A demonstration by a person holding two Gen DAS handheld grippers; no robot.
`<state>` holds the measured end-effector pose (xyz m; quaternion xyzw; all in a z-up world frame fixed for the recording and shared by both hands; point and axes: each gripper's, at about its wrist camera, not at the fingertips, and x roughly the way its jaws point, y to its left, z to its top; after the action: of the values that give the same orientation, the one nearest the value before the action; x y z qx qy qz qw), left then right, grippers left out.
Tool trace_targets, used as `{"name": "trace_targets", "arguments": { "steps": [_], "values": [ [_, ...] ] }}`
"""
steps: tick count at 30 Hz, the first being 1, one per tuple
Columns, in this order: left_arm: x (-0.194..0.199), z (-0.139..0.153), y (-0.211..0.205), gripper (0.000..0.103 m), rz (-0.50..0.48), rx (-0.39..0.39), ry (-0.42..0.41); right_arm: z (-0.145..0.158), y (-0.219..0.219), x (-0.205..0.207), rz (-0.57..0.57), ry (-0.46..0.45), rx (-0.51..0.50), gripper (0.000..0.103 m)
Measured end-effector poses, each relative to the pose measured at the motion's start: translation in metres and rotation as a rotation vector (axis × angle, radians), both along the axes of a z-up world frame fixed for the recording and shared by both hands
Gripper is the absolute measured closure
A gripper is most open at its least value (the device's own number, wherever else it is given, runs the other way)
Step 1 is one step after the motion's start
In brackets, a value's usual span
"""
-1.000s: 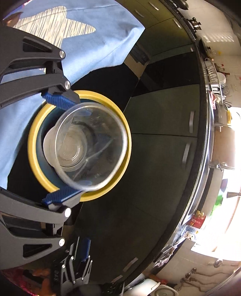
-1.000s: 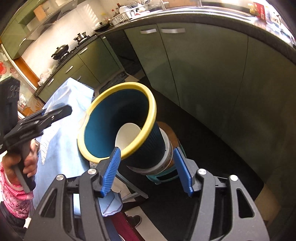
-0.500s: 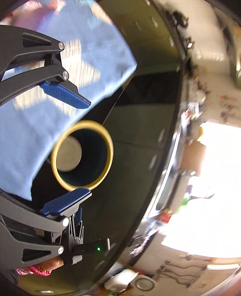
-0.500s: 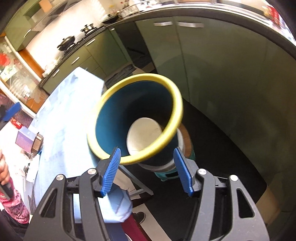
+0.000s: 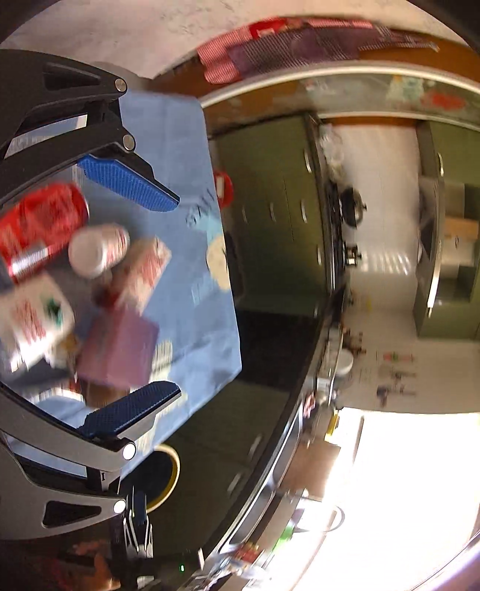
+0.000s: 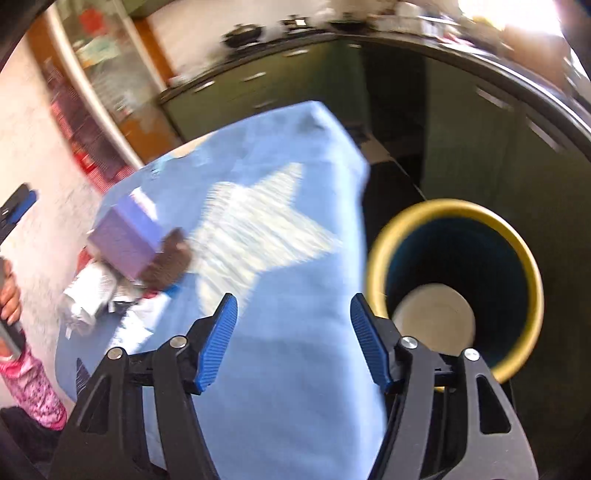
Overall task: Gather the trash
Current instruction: 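Grasp the purple box with the right gripper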
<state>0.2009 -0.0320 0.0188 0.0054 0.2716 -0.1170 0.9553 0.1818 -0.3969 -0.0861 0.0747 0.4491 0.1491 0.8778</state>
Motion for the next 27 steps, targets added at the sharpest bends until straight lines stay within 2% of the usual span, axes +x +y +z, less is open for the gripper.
{"name": "trace_targets", "arguments": {
  "steps": [6, 9, 14, 21, 22, 23, 24, 27],
  "values": [
    [0.032, -0.042, 0.06, 0.011, 0.099, -0.044, 0.06, 0.028, 0.101, 0.01, 0.258, -0.158, -0.106, 0.032],
    [0.042, -0.066, 0.069, 0.011, 0.118, -0.096, 0.095, 0.029, 0.134, 0.018, 0.334, -0.205, -0.165, 0.028],
    [0.049, -0.085, 0.074, 0.011, 0.085, -0.176, 0.122, 0.022, 0.157, 0.03, 0.406, -0.22, -0.207, 0.025],
    [0.046, -0.084, 0.076, 0.011, 0.076, -0.203, 0.107, 0.011, 0.185, 0.044, 0.466, -0.205, -0.227, 0.025],
    [0.045, -0.084, 0.075, 0.011, 0.073, -0.207, 0.108, 0.009, 0.186, 0.045, 0.468, -0.202, -0.226, 0.03],
    [0.045, -0.084, 0.075, 0.01, 0.068, -0.209, 0.11, 0.007, 0.187, 0.047, 0.461, -0.195, -0.222, 0.044],
    [0.044, -0.085, 0.075, 0.01, 0.067, -0.208, 0.113, 0.006, 0.186, 0.05, 0.45, -0.18, -0.212, 0.051],
    [0.043, -0.084, 0.075, 0.01, 0.066, -0.209, 0.117, 0.01, 0.177, 0.05, 0.409, -0.185, -0.184, 0.051]
  ]
}}
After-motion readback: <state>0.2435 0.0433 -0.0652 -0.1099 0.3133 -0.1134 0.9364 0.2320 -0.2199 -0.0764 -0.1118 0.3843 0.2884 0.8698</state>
